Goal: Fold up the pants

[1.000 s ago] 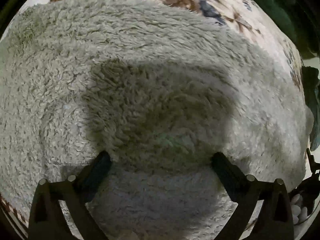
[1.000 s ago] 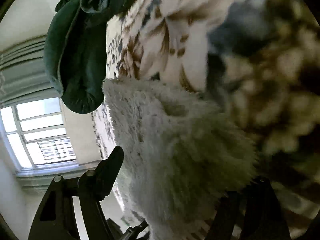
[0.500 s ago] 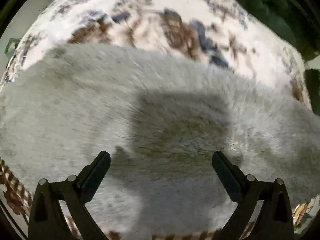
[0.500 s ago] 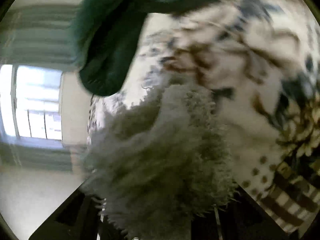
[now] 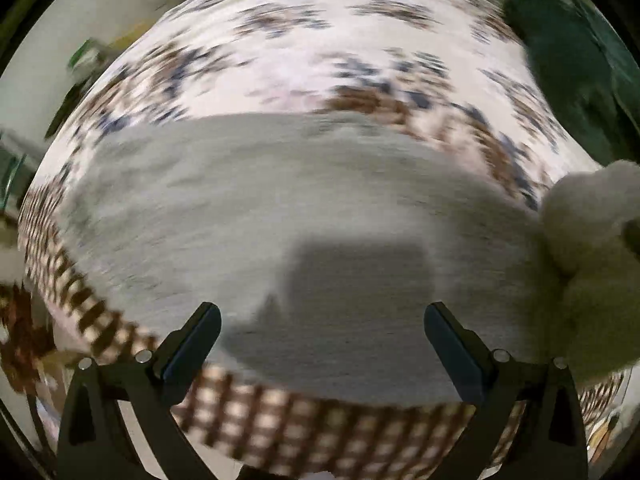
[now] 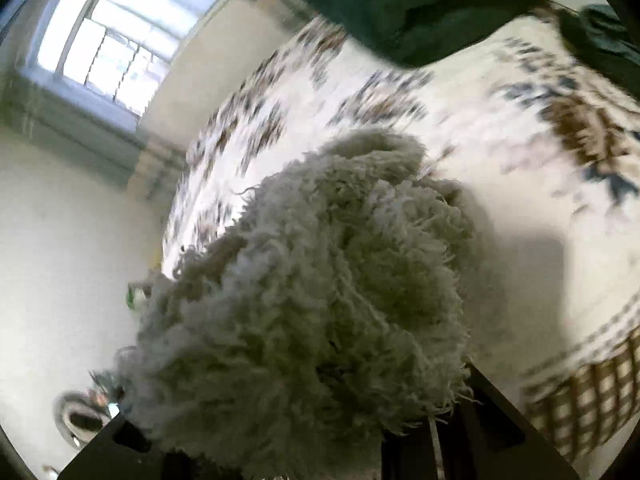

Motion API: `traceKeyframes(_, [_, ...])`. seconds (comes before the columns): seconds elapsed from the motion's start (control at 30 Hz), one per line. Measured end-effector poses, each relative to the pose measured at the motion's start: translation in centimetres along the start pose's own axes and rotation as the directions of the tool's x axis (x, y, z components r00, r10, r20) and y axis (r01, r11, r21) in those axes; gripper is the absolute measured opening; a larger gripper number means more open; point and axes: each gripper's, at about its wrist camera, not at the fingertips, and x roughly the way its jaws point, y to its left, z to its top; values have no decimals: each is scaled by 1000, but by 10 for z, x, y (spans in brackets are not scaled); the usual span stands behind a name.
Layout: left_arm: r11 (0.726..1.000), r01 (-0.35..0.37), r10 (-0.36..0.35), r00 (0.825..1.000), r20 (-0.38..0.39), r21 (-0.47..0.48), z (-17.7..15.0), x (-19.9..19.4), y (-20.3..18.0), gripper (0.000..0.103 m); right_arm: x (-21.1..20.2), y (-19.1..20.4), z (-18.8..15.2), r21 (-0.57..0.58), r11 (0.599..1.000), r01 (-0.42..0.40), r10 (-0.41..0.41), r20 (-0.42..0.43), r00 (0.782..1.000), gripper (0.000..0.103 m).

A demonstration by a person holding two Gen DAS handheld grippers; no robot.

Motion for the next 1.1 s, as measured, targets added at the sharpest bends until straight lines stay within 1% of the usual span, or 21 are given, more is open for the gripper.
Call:
traceKeyframes(0.1, [996,-44,44,999,-7,-77,-6,1,60,103,58,43,-34,-103,993,62,-69,-66,995,19])
traceKeyframes(0.17, [991,-67,64,998,-23,-115,-11,4,89,103,92,66,-58,-178,977,116,-135,-101,986,19])
traceKeyframes(0.23, [982,-93,86,995,-51,-164,-18,13,122,103,133,88,-85,-277,942,189,-234,-142,962,20])
traceKeyframes(0.27, [979,-98,88,994,-60,-179,-22,14,132,103,149,100,-99,-331,918,220,-289,-175,941,25])
traceKeyframes(0.33, [971,-105,89,993,-82,-214,-29,18,154,103,185,119,-128,-446,862,240,-390,-283,876,49])
traceKeyframes(0.37, [968,-110,92,992,-89,-227,-32,19,162,103,193,127,-137,-484,848,214,-402,-327,855,71])
traceKeyframes(0.4, [965,-112,91,991,-94,-238,-35,19,169,103,196,137,-145,-515,840,172,-392,-355,849,80])
traceKeyframes(0.43, [962,-111,89,991,-99,-248,-38,19,174,103,192,148,-149,-528,839,134,-367,-366,855,81])
traceKeyframes(0.5, [957,-105,79,991,-105,-272,-41,19,182,103,172,166,-146,-478,878,10,-240,-423,873,81])
traceKeyframes(0.57, [952,-95,68,992,-102,-292,-42,17,188,103,150,169,-131,-416,909,-29,-157,-406,900,83])
traceKeyframes(0.6, [948,-89,61,993,-99,-305,-43,16,189,103,140,168,-121,-385,923,-15,-144,-380,914,84])
traceKeyframes(0.63, [945,-80,51,994,-97,-316,-43,15,191,103,135,161,-111,-350,936,50,-182,-357,916,84])
traceKeyframes(0.73, [941,-65,35,995,-96,-333,-40,17,190,103,148,129,-87,-203,963,177,-245,-382,891,84])
traceKeyframes(0.77, [941,-64,34,995,-95,-332,-39,17,189,103,158,118,-81,-181,955,234,-288,-390,875,84])
traceKeyframes(0.8, [942,-66,37,995,-92,-329,-38,17,187,103,172,109,-80,-169,945,279,-325,-416,849,84])
traceKeyframes(0.87, [945,-72,48,995,-83,-319,-36,16,184,103,191,110,-81,-186,928,324,-373,-448,812,84])
traceKeyframes(0.93, [948,-83,61,995,-78,-307,-35,15,181,103,209,122,-94,-255,901,352,-433,-454,779,84])
traceKeyframes(0.97, [949,-87,67,995,-78,-302,-35,15,180,103,221,129,-105,-336,865,372,-495,-449,744,84])
traceKeyframes(1.0, [950,-92,71,994,-79,-297,-35,15,180,103,230,135,-115,-390,838,381,-533,-439,723,84])
traceKeyframes(1.07, [952,-99,78,993,-84,-290,-36,15,178,103,246,140,-136,-523,743,418,-645,-393,655,84])
traceKeyframes(1.1, [952,-98,77,994,-84,-290,-36,14,178,103,252,139,-144,-559,709,431,-678,-372,634,84])
